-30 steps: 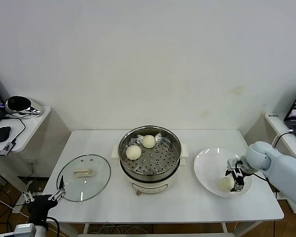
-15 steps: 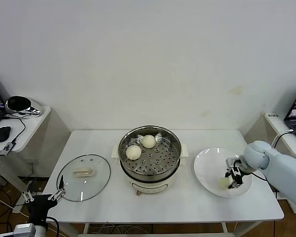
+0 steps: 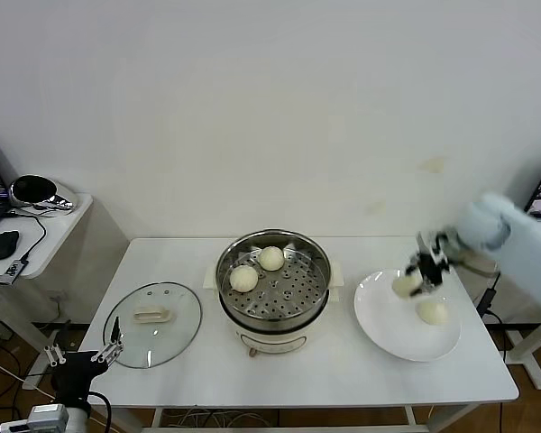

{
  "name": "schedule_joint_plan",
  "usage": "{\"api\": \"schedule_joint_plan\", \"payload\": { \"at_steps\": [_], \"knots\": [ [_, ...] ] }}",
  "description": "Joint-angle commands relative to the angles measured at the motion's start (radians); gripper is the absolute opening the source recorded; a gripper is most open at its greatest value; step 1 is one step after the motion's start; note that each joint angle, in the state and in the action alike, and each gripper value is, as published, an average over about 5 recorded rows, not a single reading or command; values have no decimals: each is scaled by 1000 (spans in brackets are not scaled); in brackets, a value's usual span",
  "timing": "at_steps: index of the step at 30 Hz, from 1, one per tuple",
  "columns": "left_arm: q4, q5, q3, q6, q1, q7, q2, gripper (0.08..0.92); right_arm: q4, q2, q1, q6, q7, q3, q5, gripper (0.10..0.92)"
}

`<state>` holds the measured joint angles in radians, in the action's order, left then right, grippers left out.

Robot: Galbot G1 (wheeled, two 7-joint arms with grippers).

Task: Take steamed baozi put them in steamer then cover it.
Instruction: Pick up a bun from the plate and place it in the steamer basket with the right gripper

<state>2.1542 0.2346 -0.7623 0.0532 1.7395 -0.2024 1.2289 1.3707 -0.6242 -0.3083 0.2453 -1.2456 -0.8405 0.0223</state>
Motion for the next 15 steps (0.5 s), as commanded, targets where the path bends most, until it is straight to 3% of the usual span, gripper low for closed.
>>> {"api": "schedule_joint_plan", "payload": {
  "at_steps": [1,7,15],
  "knots": [
    [-5,5,-4,-2,-4,-1,-3,823,28,-207,-391,-50,-10,-191,186,518],
    [-9,5,-7,-3,-7,-1,-2,823,72,-340,-354,-138,75,-282,205,518],
    [5,6,-26,-1,-4,-1,8,823,9,-512,-293,-362,109,-366,168,528]
  ]
}}
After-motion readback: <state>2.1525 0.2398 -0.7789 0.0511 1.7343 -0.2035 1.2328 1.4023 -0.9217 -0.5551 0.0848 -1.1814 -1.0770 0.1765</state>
